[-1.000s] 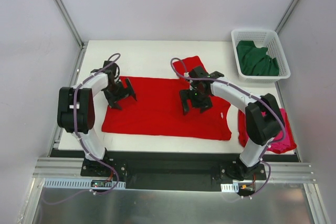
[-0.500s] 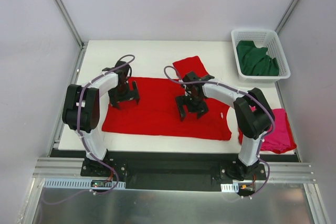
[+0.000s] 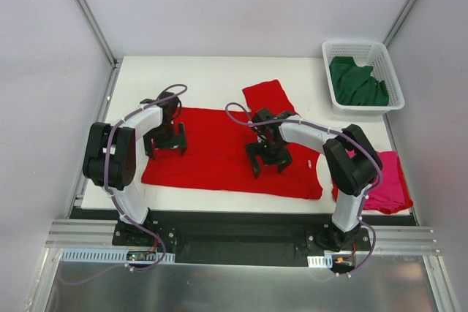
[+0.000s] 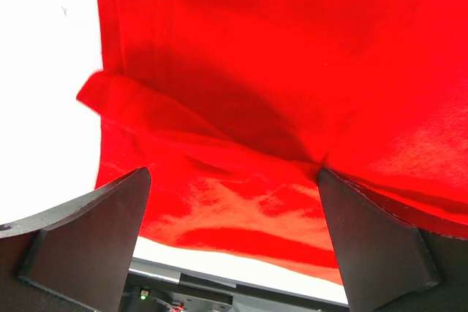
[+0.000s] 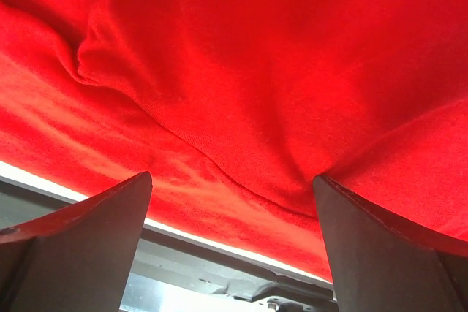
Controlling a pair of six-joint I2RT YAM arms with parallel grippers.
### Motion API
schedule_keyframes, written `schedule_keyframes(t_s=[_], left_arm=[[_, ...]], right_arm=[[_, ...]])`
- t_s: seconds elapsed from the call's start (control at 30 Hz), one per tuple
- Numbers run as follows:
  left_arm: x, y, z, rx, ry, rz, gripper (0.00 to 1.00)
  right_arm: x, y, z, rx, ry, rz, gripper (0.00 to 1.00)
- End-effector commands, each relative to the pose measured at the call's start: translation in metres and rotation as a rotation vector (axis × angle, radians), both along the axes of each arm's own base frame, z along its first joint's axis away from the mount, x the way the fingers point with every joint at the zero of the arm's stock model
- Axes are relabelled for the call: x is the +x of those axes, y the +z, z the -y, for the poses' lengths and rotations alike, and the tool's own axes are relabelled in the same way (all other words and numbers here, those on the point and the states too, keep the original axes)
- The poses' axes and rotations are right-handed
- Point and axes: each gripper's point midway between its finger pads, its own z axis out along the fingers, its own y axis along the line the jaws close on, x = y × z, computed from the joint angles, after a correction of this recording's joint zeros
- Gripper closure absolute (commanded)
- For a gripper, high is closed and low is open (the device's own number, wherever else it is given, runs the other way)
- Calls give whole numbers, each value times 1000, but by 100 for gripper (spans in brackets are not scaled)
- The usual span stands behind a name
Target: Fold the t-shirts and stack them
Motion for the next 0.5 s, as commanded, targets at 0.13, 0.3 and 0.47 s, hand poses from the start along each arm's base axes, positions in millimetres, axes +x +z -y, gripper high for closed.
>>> schedule_keyframes(t_s=[0.13, 0.3, 0.47], left_arm=[[-31, 10, 12, -48, -71, -32, 1], [-51, 14, 27, -87, -101, -47, 1], [-76, 10, 29, -99, -93, -85, 1]], right_arm=[[-37, -7, 12, -66, 33, -67, 4], [-41, -3, 15, -81, 44, -72, 4], [-44, 1, 17, -85, 58, -74, 4]])
